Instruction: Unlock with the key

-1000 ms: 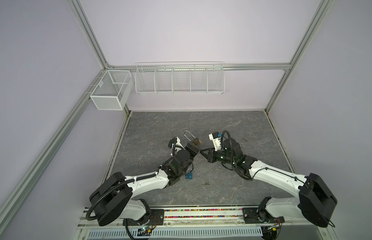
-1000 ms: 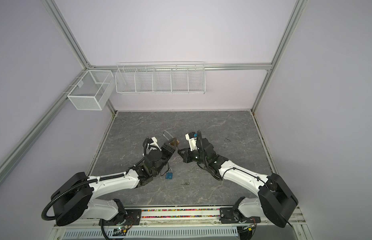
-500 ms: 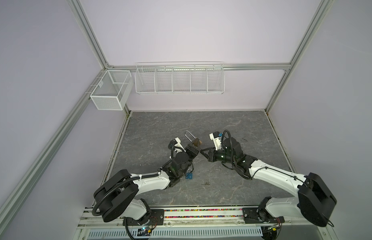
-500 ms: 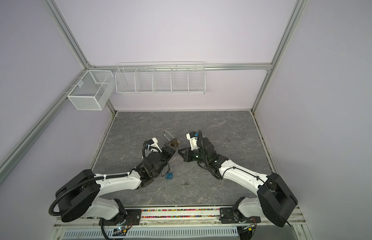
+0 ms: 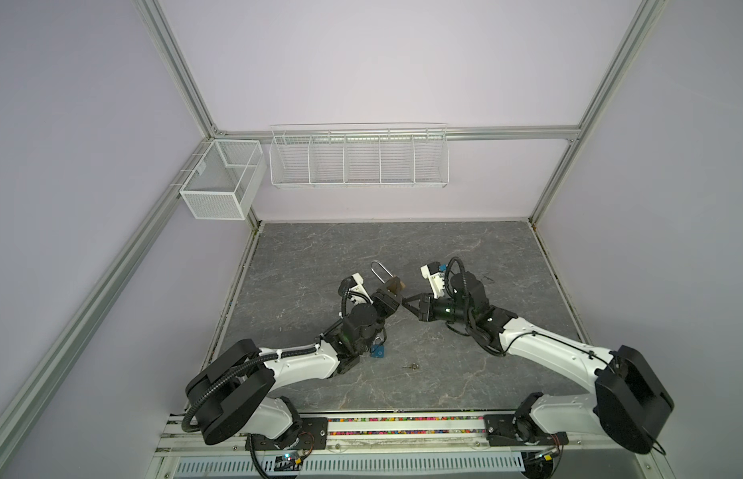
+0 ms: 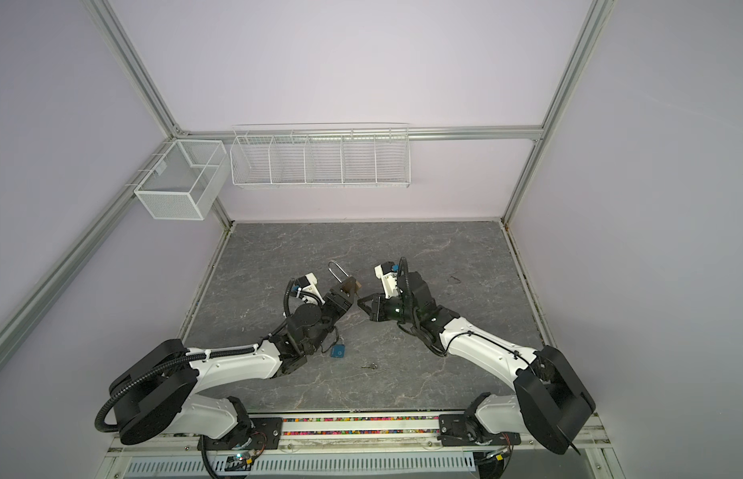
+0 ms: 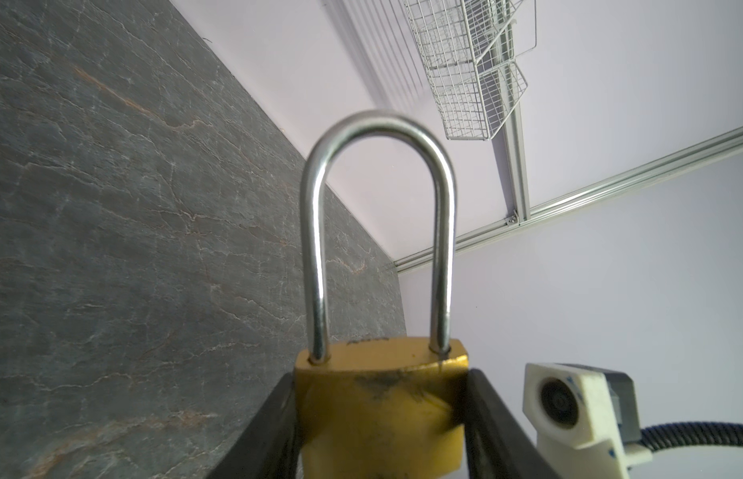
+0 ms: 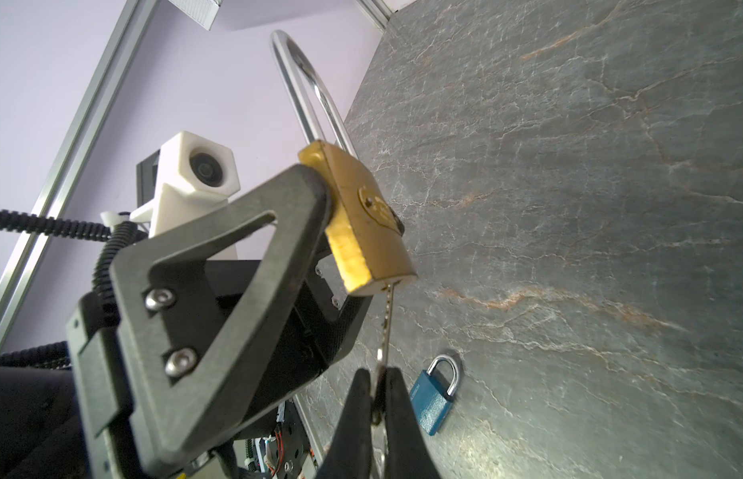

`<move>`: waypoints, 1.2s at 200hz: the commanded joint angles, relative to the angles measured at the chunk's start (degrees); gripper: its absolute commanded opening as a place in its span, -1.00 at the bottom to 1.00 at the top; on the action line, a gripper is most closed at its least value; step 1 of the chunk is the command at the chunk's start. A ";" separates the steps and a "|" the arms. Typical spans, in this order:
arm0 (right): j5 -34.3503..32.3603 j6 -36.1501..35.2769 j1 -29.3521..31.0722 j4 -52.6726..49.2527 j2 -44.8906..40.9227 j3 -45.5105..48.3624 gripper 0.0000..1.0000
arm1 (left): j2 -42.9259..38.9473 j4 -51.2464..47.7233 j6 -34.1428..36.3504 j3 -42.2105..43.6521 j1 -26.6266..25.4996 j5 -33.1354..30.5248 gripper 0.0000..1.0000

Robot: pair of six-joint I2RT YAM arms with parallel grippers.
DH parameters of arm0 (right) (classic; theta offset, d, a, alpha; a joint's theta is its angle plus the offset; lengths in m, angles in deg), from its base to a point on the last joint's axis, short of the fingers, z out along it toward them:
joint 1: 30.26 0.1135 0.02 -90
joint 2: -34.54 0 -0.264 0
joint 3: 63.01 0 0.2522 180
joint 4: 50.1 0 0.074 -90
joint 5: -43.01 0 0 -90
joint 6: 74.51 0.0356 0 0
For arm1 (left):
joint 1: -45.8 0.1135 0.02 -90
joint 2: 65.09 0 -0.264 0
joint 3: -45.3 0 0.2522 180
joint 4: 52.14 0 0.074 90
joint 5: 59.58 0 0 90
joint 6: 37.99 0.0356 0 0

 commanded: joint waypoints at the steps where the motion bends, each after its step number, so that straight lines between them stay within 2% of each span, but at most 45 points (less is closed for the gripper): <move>1: -3.33 0.34 -2.02 4.64 -1.87 -2.19 -0.88 | -2.49 -0.56 2.82 0.13 -2.23 4.13 -1.00; 36: -4.36 0.00 -1.24 5.18 -0.24 -2.34 -0.88 | -1.80 0.25 2.40 -1.74 -3.21 4.43 -1.00; 55: -8.41 -3.60 0.88 1.48 -0.35 -3.80 -0.88 | -1.42 -0.67 0.95 -2.63 -3.99 3.06 -1.00; 68: -10.53 -5.42 2.05 0.62 -0.85 -3.95 -0.88 | -1.00 -0.72 -2.51 -2.92 -4.12 2.74 -1.00; 120: -20.66 -13.08 4.97 -1.59 -4.17 -3.16 -0.88 | 0.18 -1.86 -9.52 -4.59 -4.23 3.97 -1.00; 147: -18.60 -13.02 4.79 -2.52 -3.27 -4.87 -0.88 | 0.49 -5.10 -8.08 -6.43 -4.67 4.92 -1.00; 200: -11.22 -3.61 1.74 -1.62 -3.81 -6.55 -0.88 | 0.55 -5.91 -2.23 -4.97 -6.31 4.25 -1.00; 240: -6.36 1.46 -2.27 0.82 -5.04 -4.98 -0.88 | -0.30 -1.05 0.10 -2.02 -6.83 4.80 -1.00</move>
